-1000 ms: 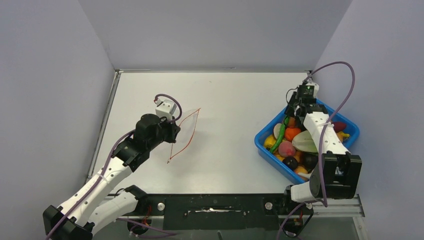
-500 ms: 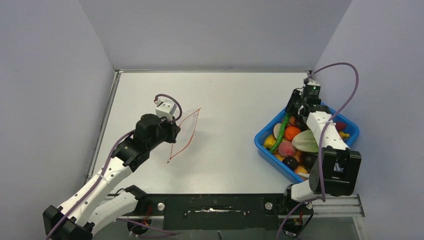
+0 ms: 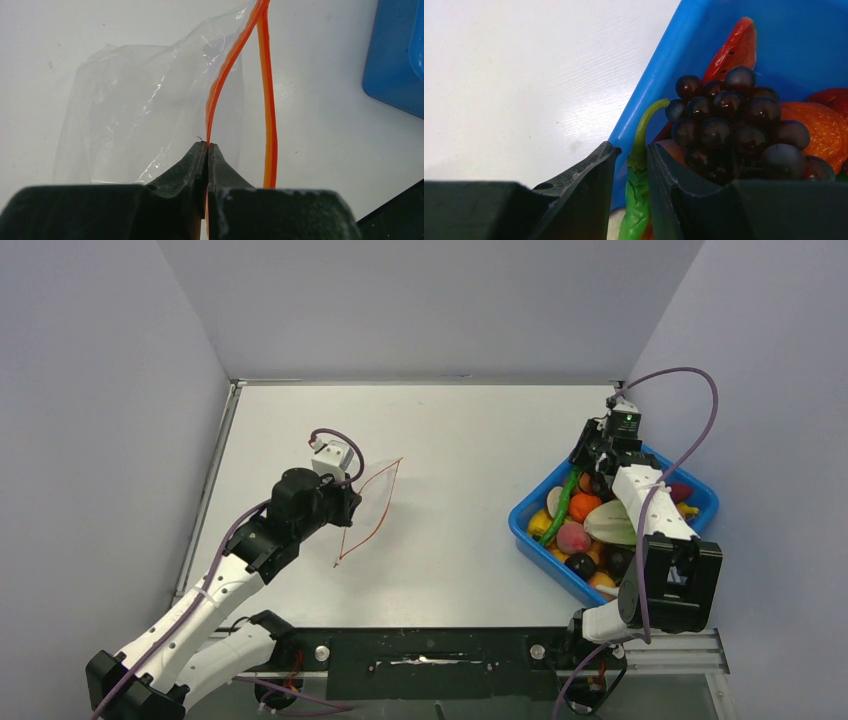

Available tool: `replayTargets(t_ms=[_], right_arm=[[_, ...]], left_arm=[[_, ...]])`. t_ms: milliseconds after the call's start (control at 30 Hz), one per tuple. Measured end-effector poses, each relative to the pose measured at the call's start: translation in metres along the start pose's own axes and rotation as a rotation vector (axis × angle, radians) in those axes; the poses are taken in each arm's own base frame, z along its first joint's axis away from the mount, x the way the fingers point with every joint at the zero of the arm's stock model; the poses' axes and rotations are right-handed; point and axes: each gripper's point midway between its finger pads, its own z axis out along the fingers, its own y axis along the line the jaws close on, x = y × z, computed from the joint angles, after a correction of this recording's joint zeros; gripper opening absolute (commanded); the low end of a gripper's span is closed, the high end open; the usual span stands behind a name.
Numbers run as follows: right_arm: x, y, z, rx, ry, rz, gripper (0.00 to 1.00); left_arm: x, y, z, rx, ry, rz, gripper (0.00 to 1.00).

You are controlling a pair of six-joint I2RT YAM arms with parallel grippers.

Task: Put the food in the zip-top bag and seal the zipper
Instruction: Pick up the fake vegetable from the bin.

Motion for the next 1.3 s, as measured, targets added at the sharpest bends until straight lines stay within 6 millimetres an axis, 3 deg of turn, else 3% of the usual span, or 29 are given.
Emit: replayTargets(t_ms=[300,567,1300], right_arm=[[0.003,-0.006,-0.005,0.026,0.014,0.005,0.32],[0.025,-0.011,-0.016,0.047,0.099,0.005,0.34],[0.026,-0.012,-0.010,-0.010,0.086,0.005,0.31]], left_arm=[[0.001,0.000,0.000,-0.001,0.003,0.000,0.00],[0.001,0.000,0.000,0.001,0.003,0.000,0.00],[0.001,-0.001,0.000,0.006,0.004,0.000,0.00]])
